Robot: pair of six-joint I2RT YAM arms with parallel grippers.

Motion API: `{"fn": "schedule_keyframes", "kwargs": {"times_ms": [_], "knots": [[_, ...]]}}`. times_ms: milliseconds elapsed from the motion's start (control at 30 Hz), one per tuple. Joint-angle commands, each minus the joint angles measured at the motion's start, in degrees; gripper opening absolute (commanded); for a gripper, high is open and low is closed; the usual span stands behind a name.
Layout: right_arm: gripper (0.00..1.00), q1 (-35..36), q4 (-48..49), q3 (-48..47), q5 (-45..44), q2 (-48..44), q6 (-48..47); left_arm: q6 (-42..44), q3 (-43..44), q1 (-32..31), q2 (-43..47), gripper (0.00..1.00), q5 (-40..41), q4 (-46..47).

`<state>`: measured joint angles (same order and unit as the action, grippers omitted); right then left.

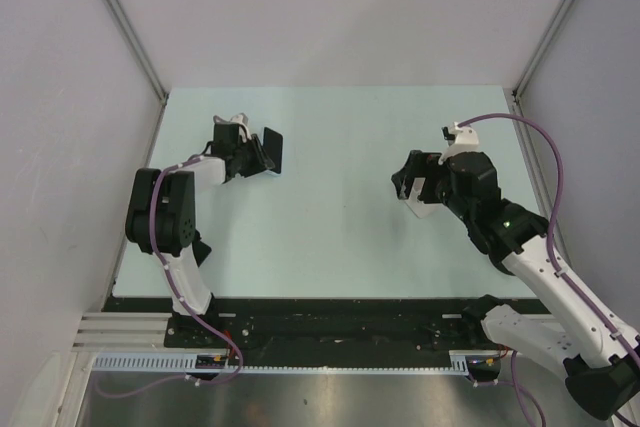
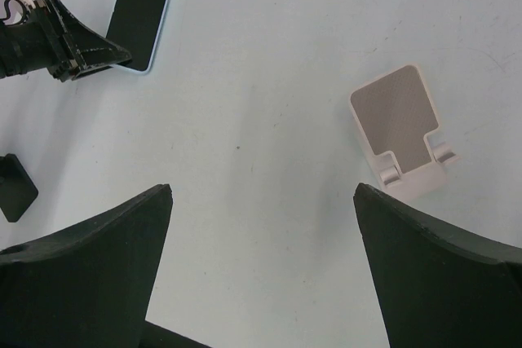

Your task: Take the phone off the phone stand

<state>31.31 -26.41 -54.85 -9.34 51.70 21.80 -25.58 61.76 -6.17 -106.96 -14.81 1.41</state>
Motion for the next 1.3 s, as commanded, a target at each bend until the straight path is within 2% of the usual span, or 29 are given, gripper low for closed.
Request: {"fn": "schedule_keyframes", "kwargs": {"times_ms": [0, 167, 300, 600, 733, 867, 900, 1133, 1267], "knots": [[1.00, -0.3, -1.0, -0.1, 0.2, -1.5, -0.1, -0.9, 3.0, 0.9, -0.2, 0.41, -1.4, 1.0], [1.00, -0.3, -1.4, -0.1, 0.4, -2.0, -0.1, -0.8, 3.1, 1.3, 0.2, 0.53, -0.8, 0.3], [1.00, -0.3, -1.3, -0.1, 0.0, -2.6, -0.6, -0.1, 3.5, 1.3, 0.7, 0.70, 0.0, -1.0], [1.00, -0.5, -0.7, -0.3, -0.6, -4.2, -7.8, 1.1, 2.8, 1.2, 5.3, 0.98, 3.6, -4.1], [1.00, -0.7, -0.6, -0.2, -1.0, -4.6, -9.3, 2.3, 1.8, -0.9, 10.4, 1.00, 6.9, -5.0], [1.00, -0.9, 0.0, -0.2, -0.1, -4.2, -9.9, 6.1, 2.4, -6.0, 11.6, 1.00, 14.6, -7.1], [1.00, -1.0, 0.0, -0.2, 0.8, -4.2, -10.0, 7.1, 3.4, -7.1, 11.4, 1.00, 18.8, -8.2], [1.00, -1.1, -0.6, -0.2, 1.3, -4.2, -11.0, 14.8, 9.9, -14.1, 4.4, 1.00, 32.5, -14.0], [1.00, -1.2, -0.8, -0.2, 1.3, -3.8, -11.1, 17.5, 13.0, -16.6, -0.1, 1.00, 37.7, -16.4]]}}
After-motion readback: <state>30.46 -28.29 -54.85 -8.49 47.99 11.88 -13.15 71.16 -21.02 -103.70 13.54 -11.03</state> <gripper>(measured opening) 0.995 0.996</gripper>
